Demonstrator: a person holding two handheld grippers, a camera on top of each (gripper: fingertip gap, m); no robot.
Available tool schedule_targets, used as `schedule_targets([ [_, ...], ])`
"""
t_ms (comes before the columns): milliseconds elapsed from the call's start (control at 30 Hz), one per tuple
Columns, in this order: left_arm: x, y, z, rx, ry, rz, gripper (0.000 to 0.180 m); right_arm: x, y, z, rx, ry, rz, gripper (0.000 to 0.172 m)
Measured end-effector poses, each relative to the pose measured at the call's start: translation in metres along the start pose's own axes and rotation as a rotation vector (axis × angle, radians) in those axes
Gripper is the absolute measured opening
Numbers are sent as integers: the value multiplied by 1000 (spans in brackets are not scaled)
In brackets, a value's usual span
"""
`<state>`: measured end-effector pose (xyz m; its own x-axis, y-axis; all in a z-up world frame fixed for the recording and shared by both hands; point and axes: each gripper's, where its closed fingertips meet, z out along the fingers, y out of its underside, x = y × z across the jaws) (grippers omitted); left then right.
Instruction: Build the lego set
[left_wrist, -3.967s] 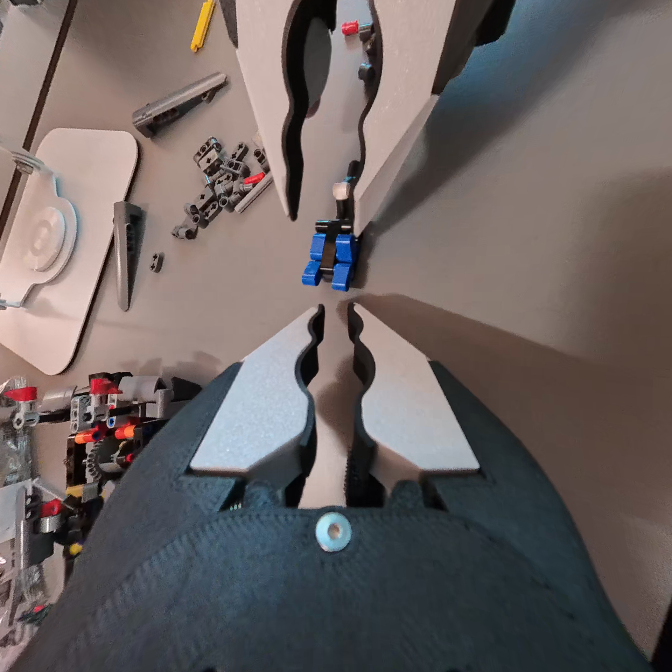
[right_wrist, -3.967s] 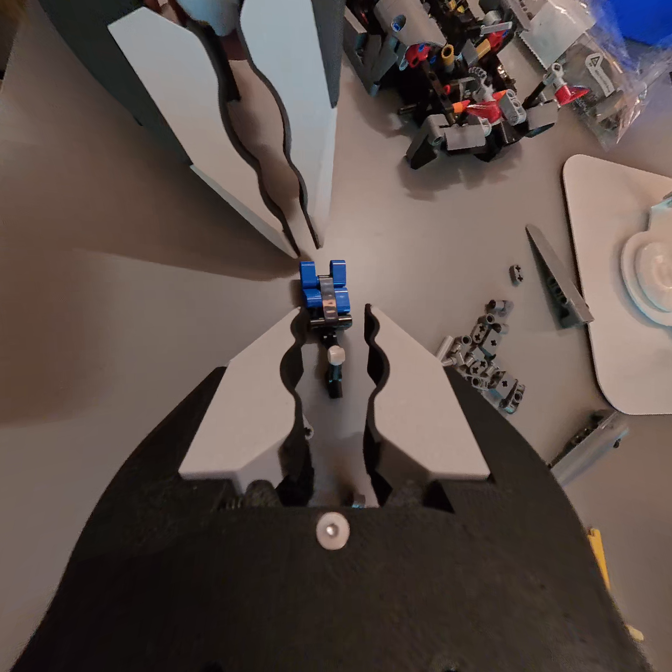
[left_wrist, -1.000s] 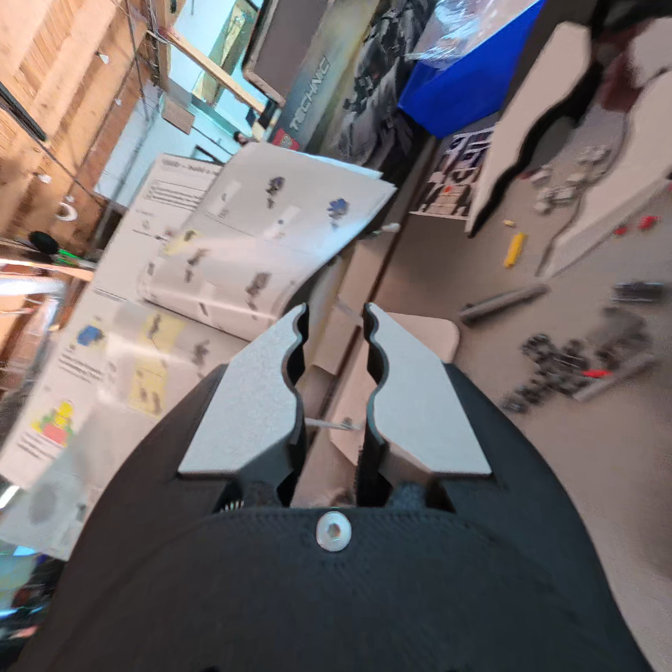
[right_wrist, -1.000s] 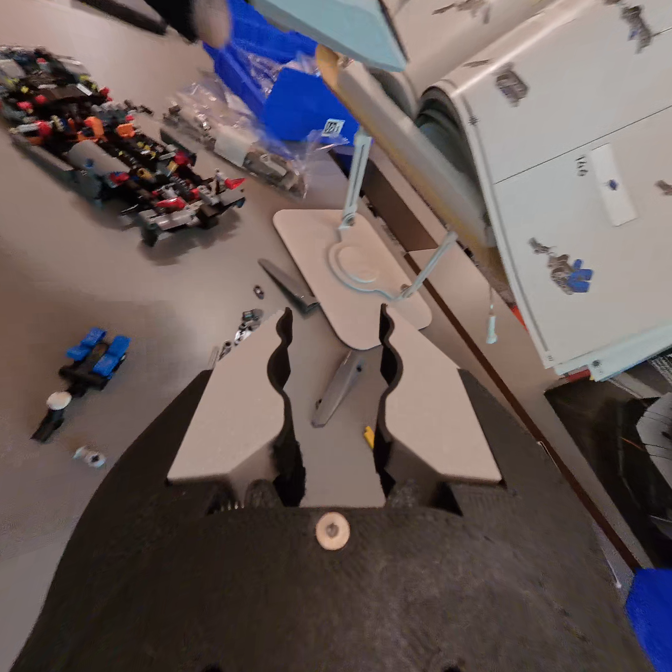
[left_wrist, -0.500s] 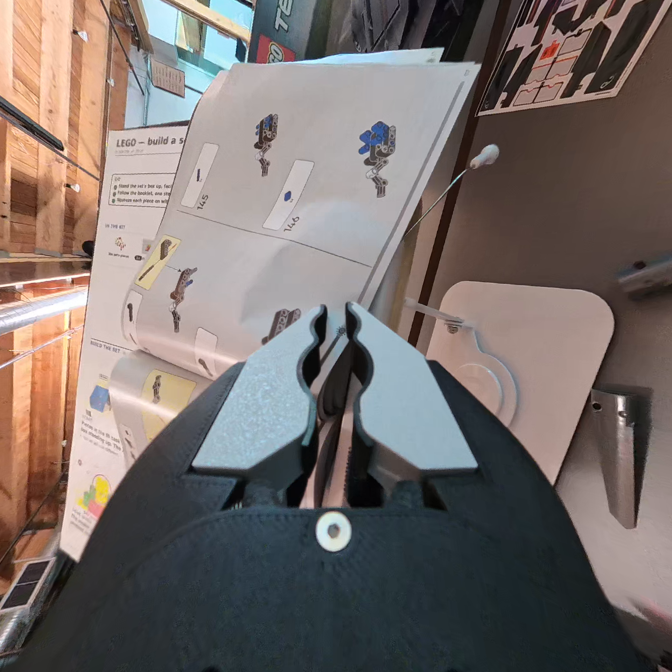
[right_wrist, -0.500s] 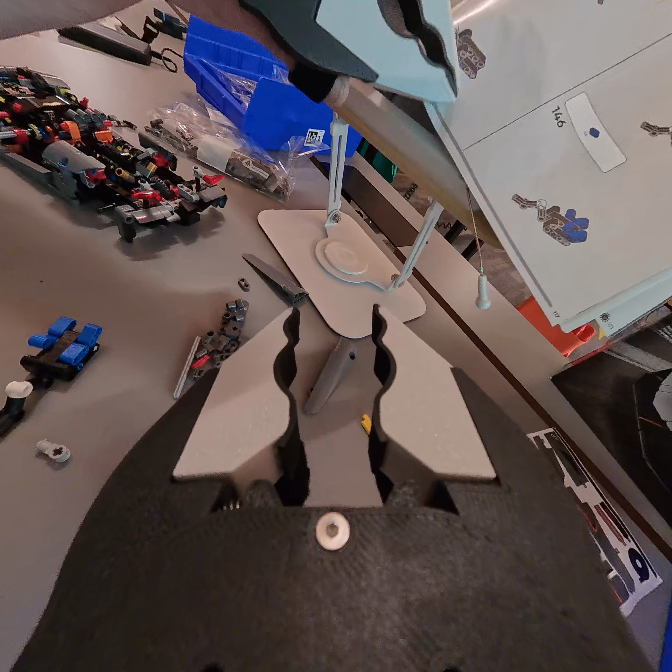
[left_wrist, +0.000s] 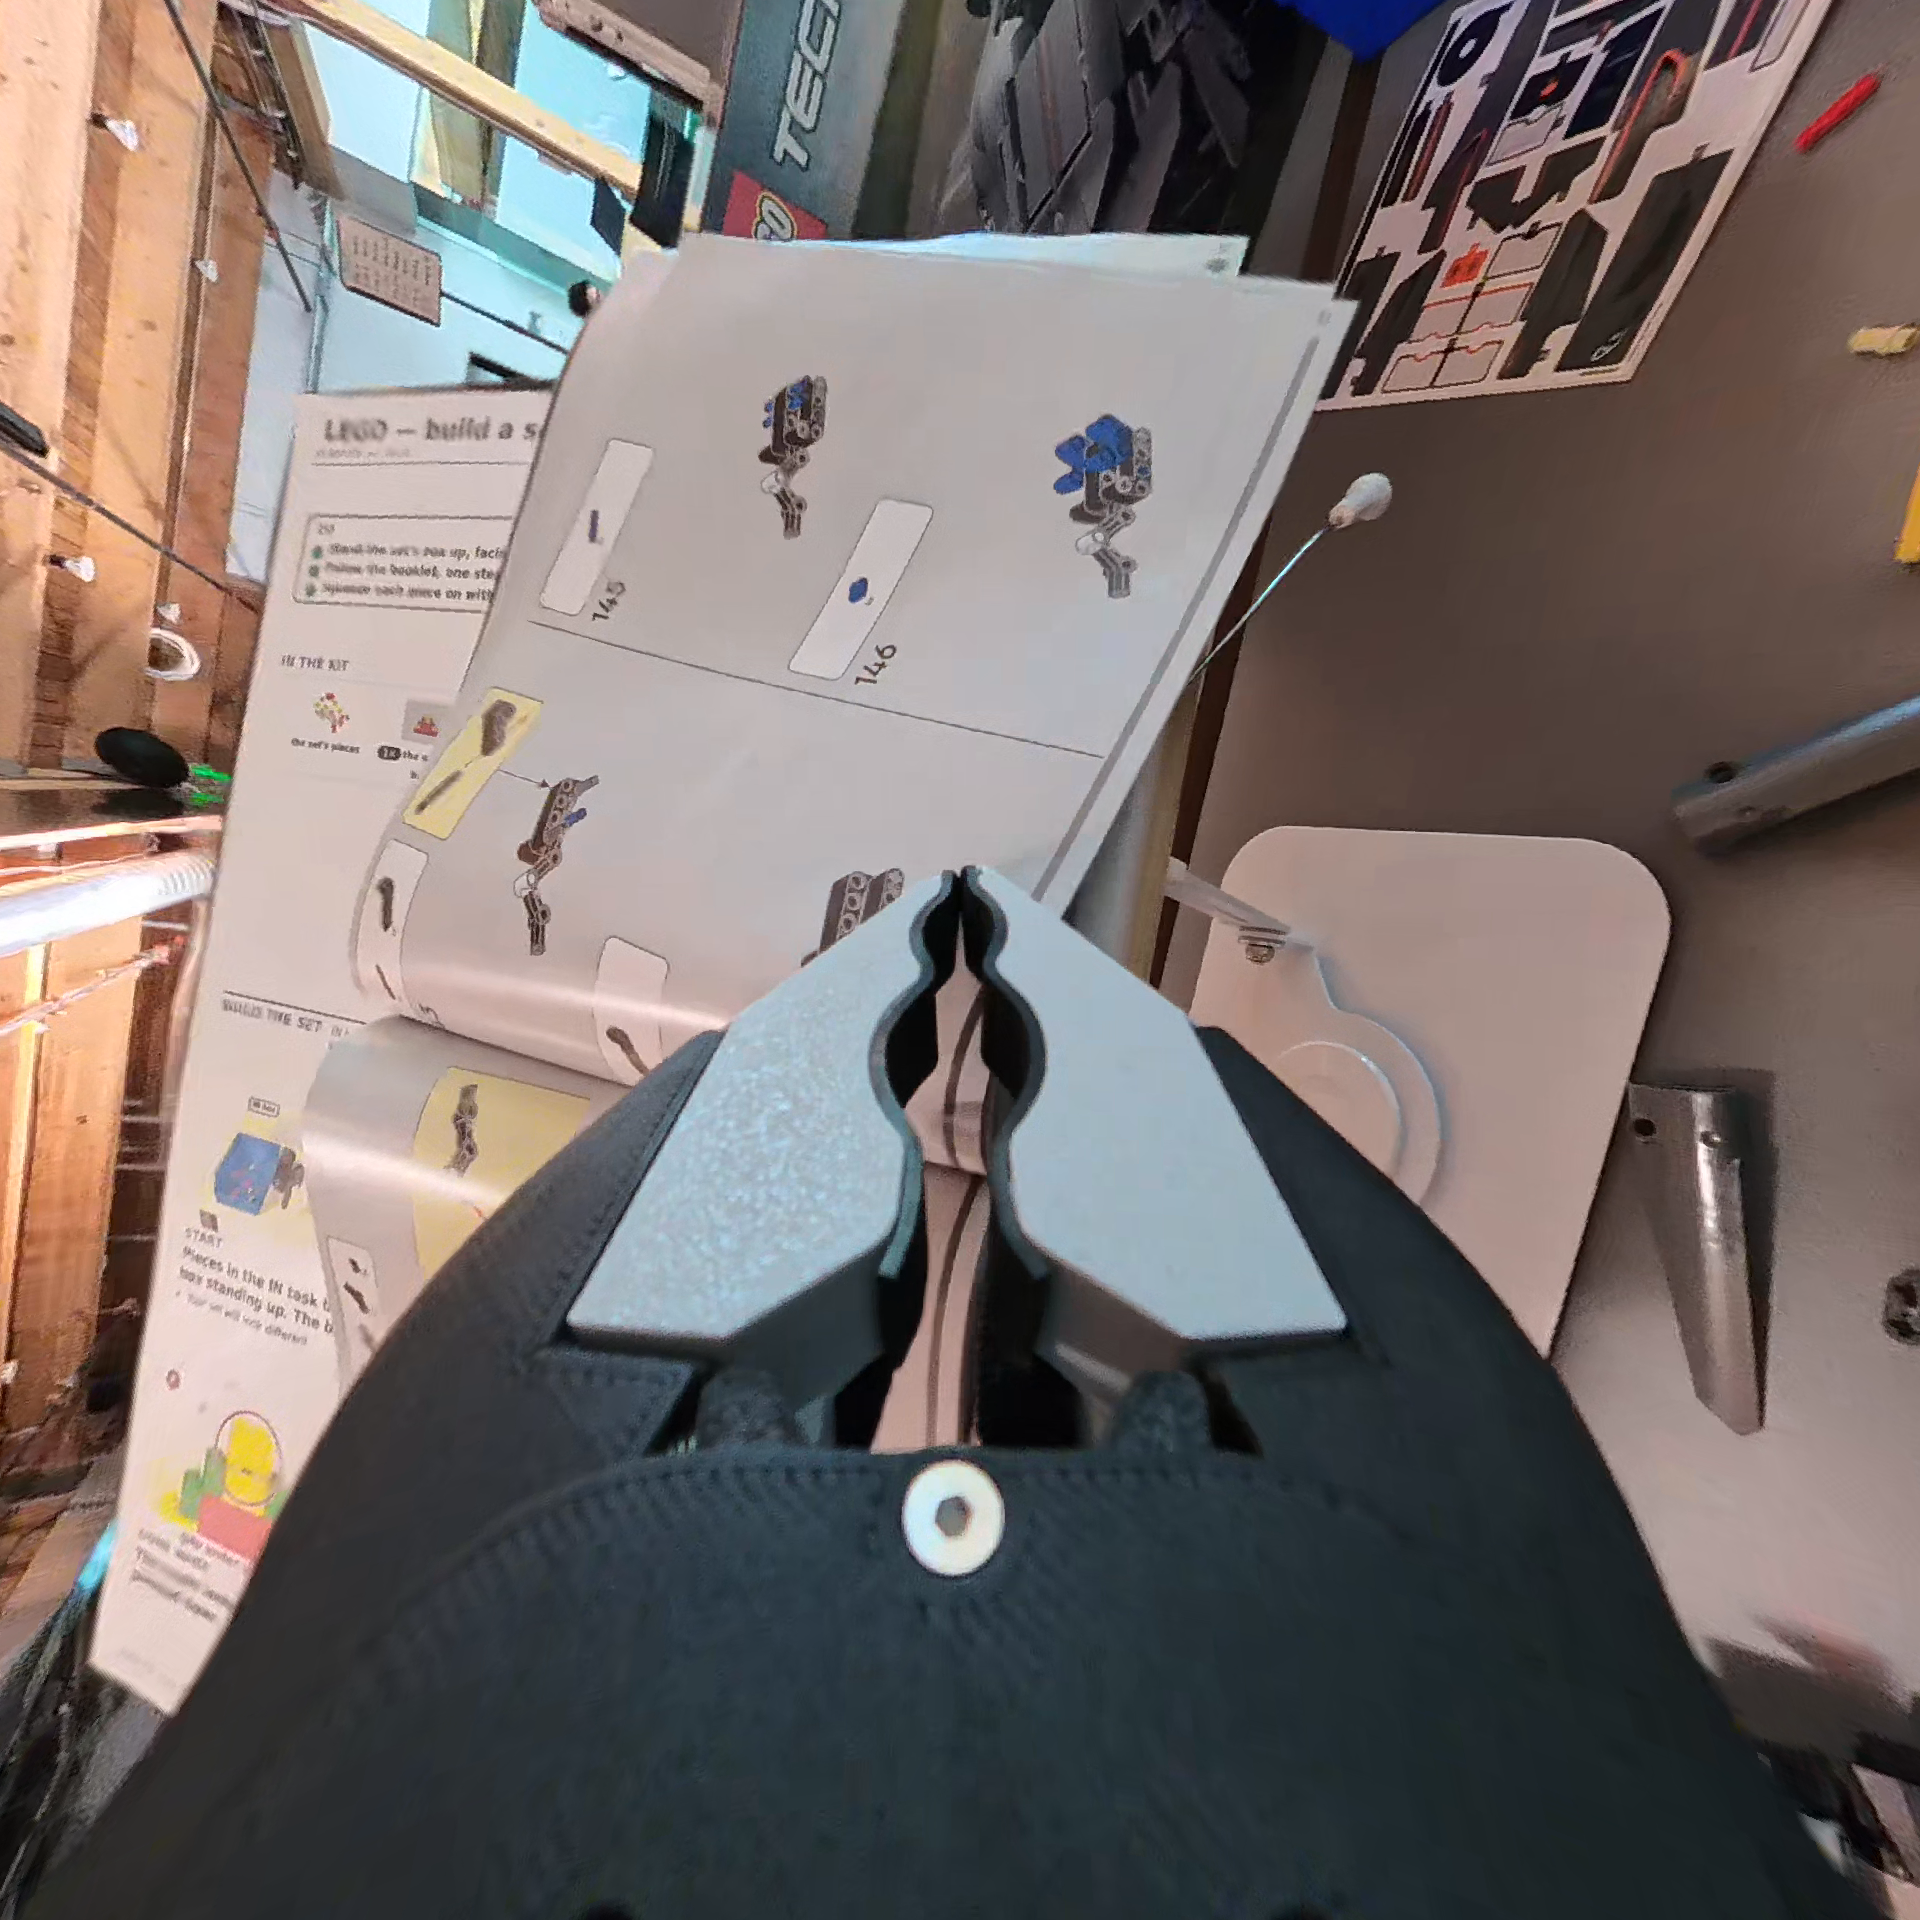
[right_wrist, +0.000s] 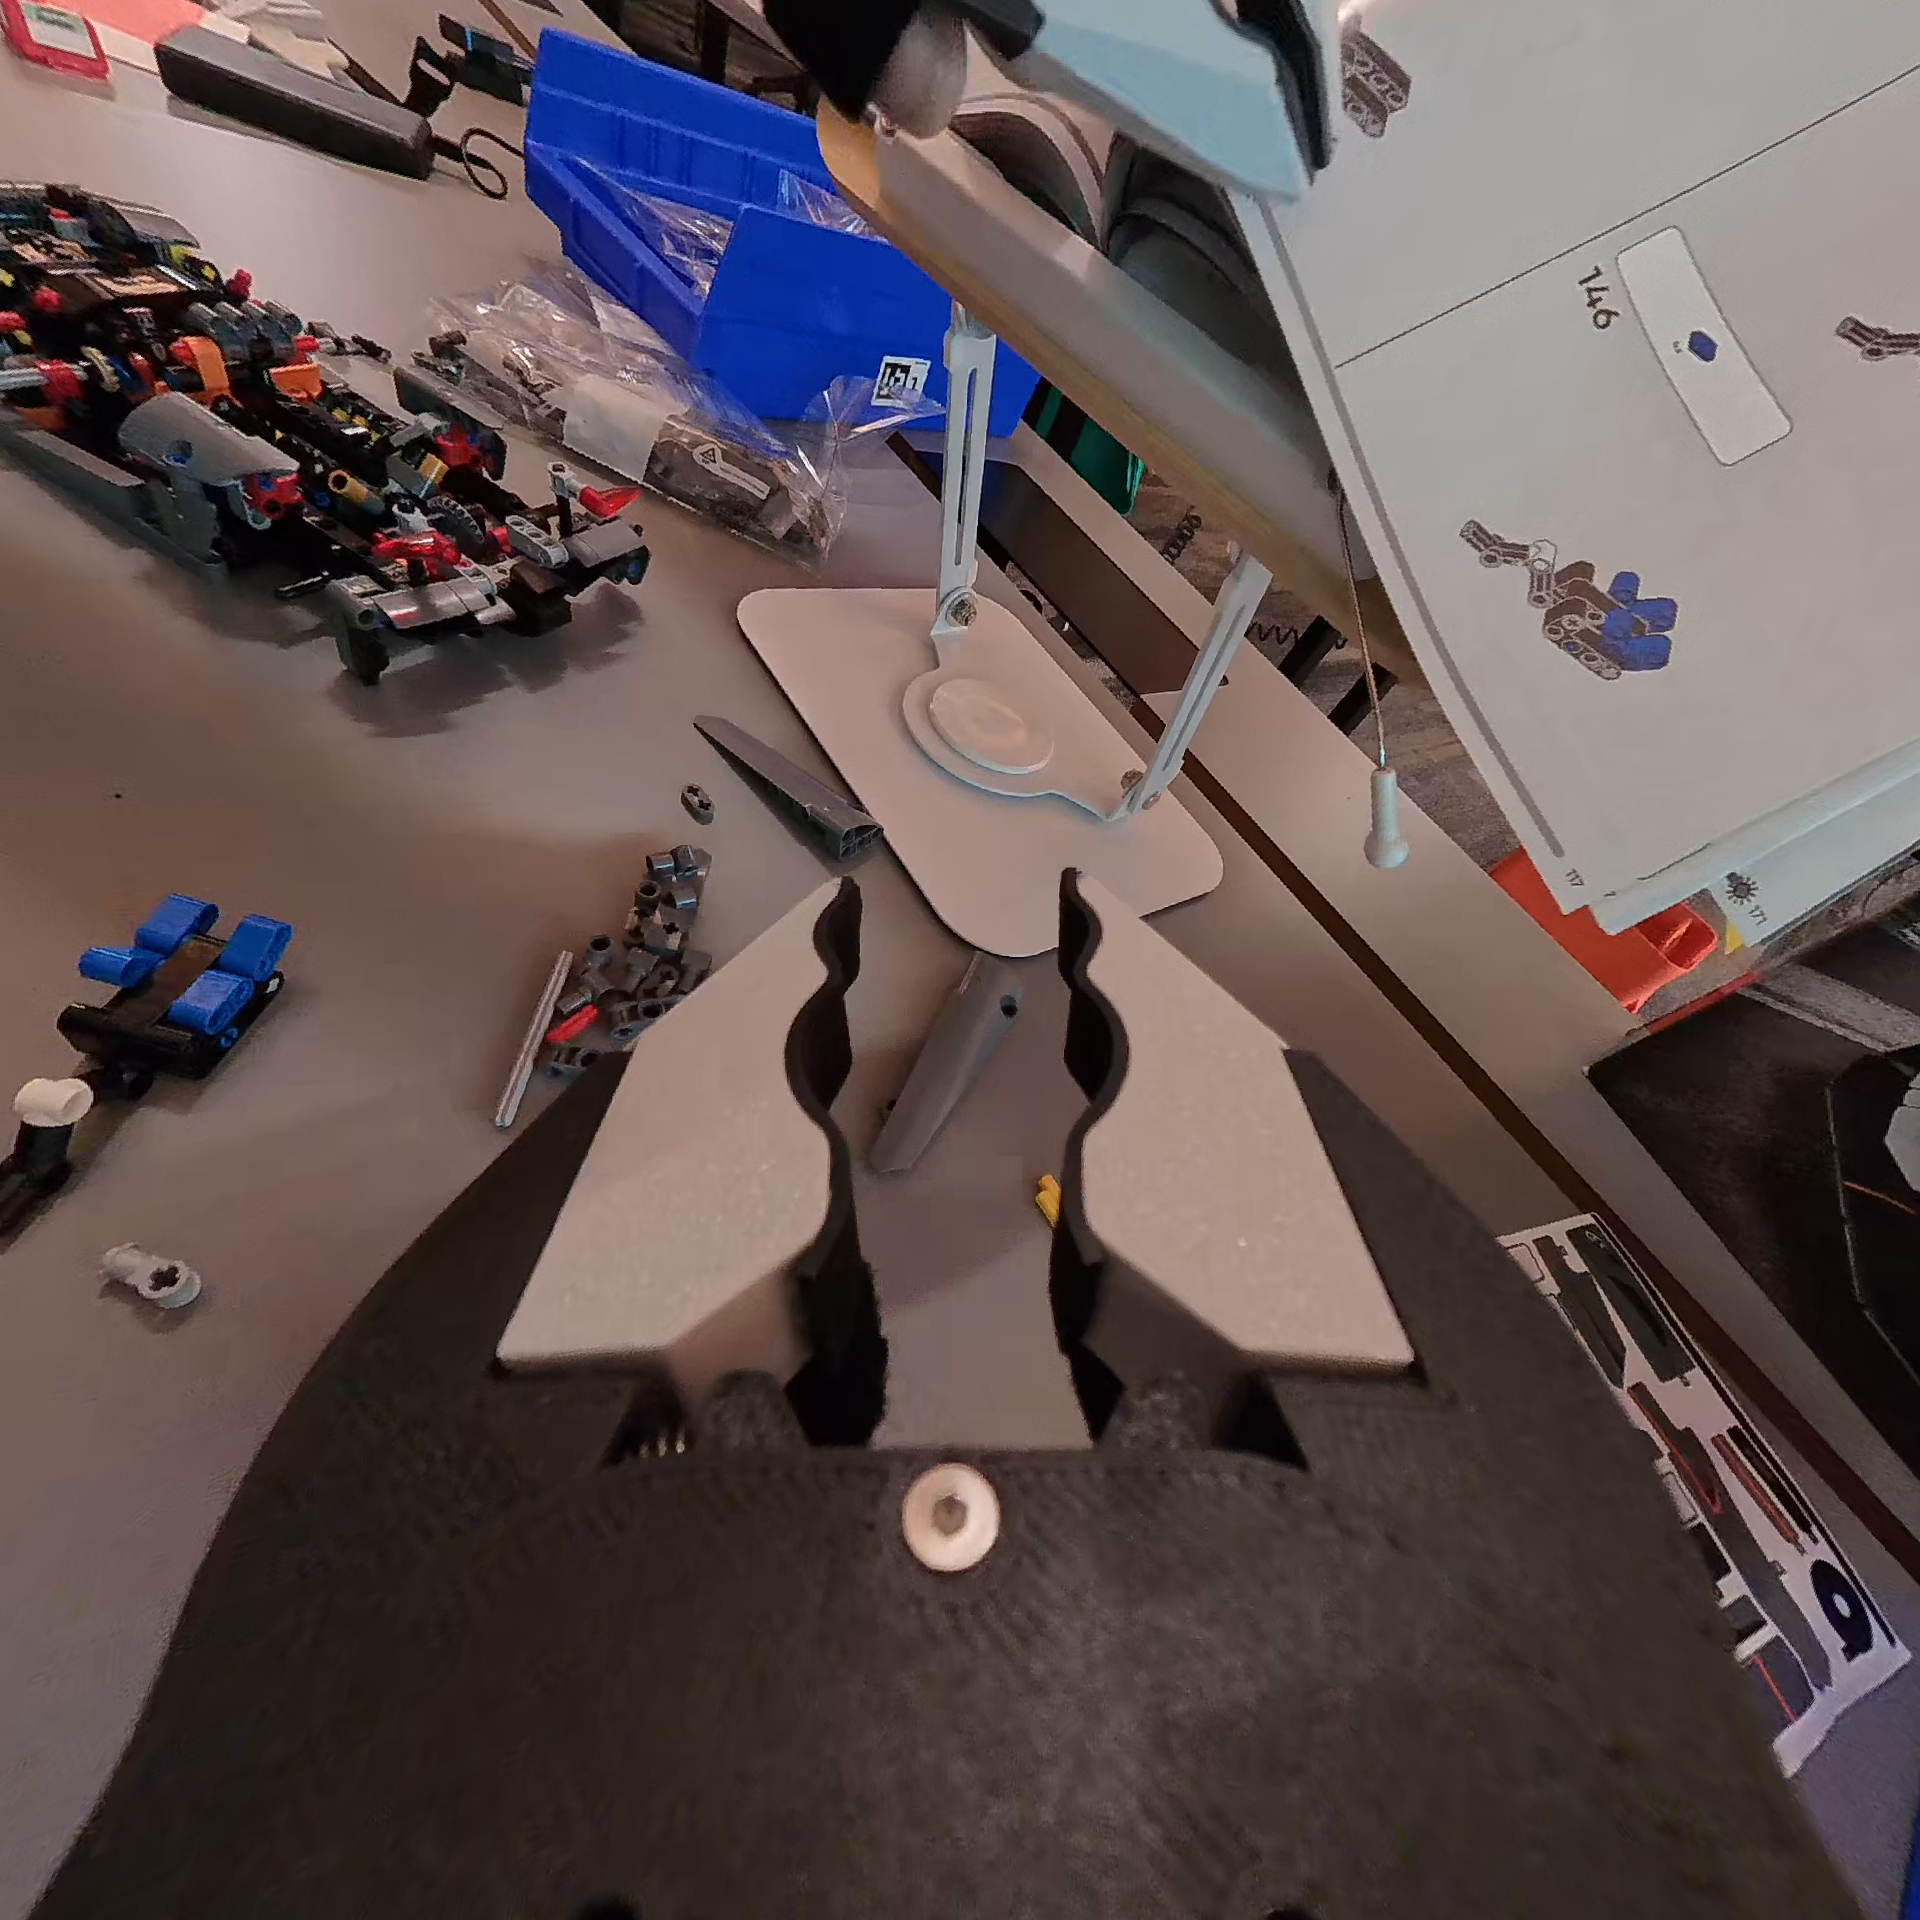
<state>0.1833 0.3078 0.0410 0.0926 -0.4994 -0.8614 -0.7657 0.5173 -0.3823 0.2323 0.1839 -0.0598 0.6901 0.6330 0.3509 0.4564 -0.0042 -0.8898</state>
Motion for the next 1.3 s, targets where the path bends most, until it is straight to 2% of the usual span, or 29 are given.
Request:
schedule_targets([
  [67, 6, -10, -4, 43, 20, 54, 0, 0, 1, 0, -3, -2, -3, 37],
  [167, 19, -18, -2, 41, 46, 162, 14, -1, 3, 1, -12, -2, -11, 37],
  [233, 22, -15, 5, -6, 54, 199, 25, -1, 3, 1, -16, 1, -18, 37],
  [300, 21, -8, 11, -42, 52, 235, 24, 0, 2, 0, -11, 2, -19, 37],
  [433, 20, -10, 10, -23, 72, 179, 11, -1, -1, -2, -4, -2, -21, 37],
  [600, 22, -9, 12, -27, 119, 148, 8, -3, -2, -2, -3, -8, -24, 37],
  [833, 26, -3, 19, -105, 137, 221, 7, -3, -2, -2, -1, -12, -22, 37],
  [1067, 28, -2, 20, -129, 192, 179, 5, -2, 2, 0, -9, -16, -14, 37],
  [1300, 28, -5, 20, -104, 291, 35, 4, -3, 3, 0, -9, -24, -13, 37],
])
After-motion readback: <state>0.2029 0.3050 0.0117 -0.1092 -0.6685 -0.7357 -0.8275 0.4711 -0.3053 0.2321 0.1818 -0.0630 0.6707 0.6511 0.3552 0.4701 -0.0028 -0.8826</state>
